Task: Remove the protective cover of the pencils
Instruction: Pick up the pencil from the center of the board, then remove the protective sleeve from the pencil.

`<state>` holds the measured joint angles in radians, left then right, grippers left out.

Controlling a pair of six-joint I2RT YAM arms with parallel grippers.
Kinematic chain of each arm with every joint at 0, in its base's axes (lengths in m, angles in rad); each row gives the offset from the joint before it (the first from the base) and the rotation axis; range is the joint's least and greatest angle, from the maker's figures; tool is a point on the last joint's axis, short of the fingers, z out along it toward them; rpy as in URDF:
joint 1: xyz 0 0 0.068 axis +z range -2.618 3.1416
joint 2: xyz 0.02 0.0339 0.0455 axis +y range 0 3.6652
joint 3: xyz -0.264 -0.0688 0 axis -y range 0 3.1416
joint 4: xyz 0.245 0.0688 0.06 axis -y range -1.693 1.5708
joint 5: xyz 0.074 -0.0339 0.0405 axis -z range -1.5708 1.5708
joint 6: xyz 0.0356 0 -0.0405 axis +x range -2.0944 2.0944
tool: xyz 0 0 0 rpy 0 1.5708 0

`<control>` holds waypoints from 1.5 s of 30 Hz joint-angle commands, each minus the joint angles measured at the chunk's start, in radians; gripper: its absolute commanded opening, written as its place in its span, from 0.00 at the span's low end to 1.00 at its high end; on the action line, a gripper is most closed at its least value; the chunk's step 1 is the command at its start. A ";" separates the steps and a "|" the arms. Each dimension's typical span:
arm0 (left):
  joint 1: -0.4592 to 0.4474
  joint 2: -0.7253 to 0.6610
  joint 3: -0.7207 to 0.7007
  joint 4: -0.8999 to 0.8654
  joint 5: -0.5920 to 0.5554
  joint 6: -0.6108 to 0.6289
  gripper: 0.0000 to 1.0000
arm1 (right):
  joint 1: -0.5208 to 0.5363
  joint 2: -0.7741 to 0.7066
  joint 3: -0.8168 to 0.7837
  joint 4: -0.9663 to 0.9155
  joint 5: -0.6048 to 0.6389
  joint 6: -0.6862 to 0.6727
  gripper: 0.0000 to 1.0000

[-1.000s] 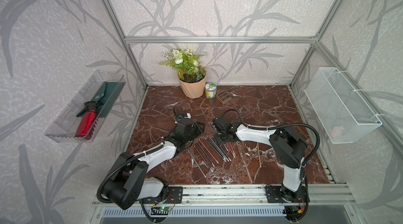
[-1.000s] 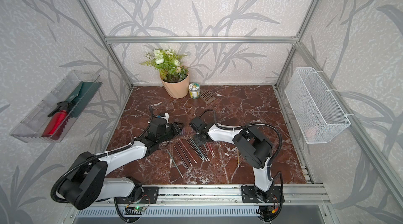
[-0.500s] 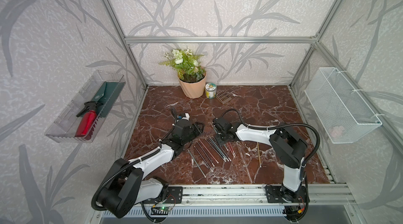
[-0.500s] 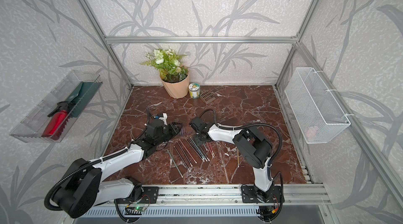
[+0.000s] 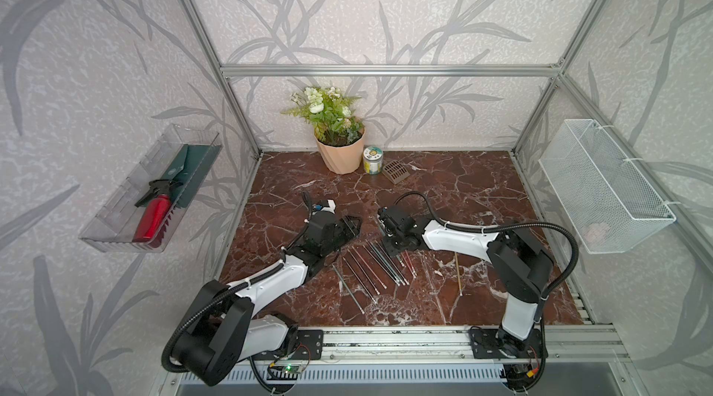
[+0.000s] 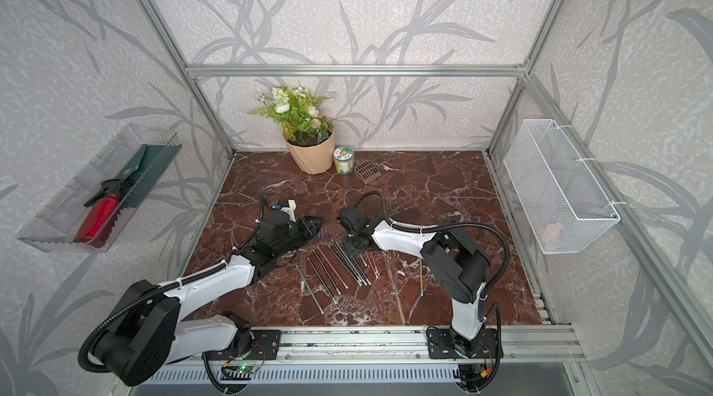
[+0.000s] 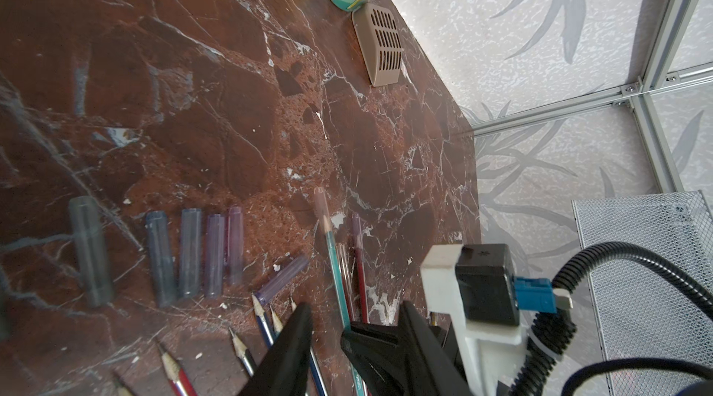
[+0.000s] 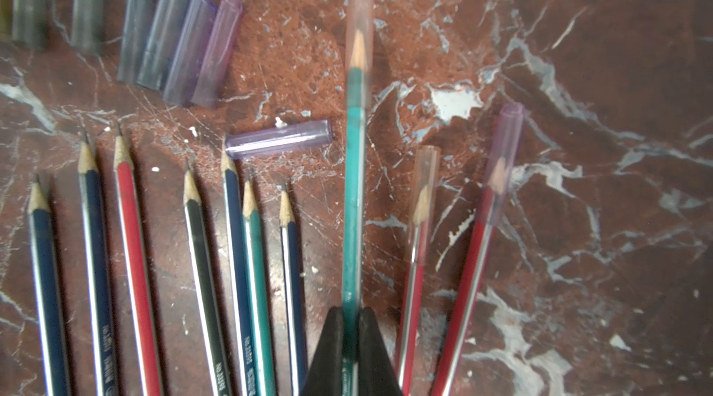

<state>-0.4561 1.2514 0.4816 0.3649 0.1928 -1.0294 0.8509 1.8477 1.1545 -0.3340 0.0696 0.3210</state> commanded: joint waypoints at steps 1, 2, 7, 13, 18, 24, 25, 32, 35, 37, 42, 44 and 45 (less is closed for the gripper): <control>0.002 0.026 0.023 0.028 0.025 -0.001 0.45 | 0.008 -0.069 -0.038 0.028 -0.009 0.001 0.00; 0.003 0.039 0.030 0.036 0.038 0.000 0.47 | 0.009 -0.083 -0.049 0.038 -0.016 0.000 0.00; 0.002 0.129 0.056 0.114 0.108 -0.013 0.59 | 0.032 -0.157 -0.101 0.086 -0.043 -0.009 0.00; 0.002 0.229 0.085 0.197 0.161 -0.043 0.63 | 0.063 -0.202 -0.127 0.110 -0.053 -0.010 0.00; 0.002 0.299 0.097 0.252 0.179 -0.068 0.59 | 0.083 -0.204 -0.129 0.120 -0.060 -0.008 0.00; 0.002 0.302 0.094 0.237 0.150 -0.072 0.48 | 0.088 -0.199 -0.124 0.120 -0.055 -0.009 0.00; 0.002 0.298 0.092 0.228 0.142 -0.071 0.46 | 0.087 -0.199 -0.125 0.119 -0.054 -0.009 0.00; 0.003 0.273 0.087 0.201 0.121 -0.064 0.20 | 0.089 -0.199 -0.125 0.127 -0.063 -0.008 0.00; 0.004 0.273 0.086 0.199 0.116 -0.072 0.12 | 0.094 -0.195 -0.124 0.131 -0.063 -0.008 0.00; 0.006 0.273 0.081 0.201 0.113 -0.081 0.11 | 0.095 -0.193 -0.126 0.132 -0.059 -0.008 0.00; 0.017 0.269 0.077 0.211 0.105 -0.102 0.03 | 0.097 -0.202 -0.138 0.137 -0.054 -0.006 0.00; 0.022 0.265 0.077 0.212 0.107 -0.106 0.03 | 0.099 -0.209 -0.145 0.141 -0.051 -0.006 0.00; 0.023 0.264 0.075 0.213 0.106 -0.107 0.03 | 0.100 -0.212 -0.148 0.141 -0.050 -0.006 0.00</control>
<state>-0.4465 1.5440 0.5564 0.5686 0.3180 -1.1194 0.9424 1.6653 1.0248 -0.2005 0.0170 0.3180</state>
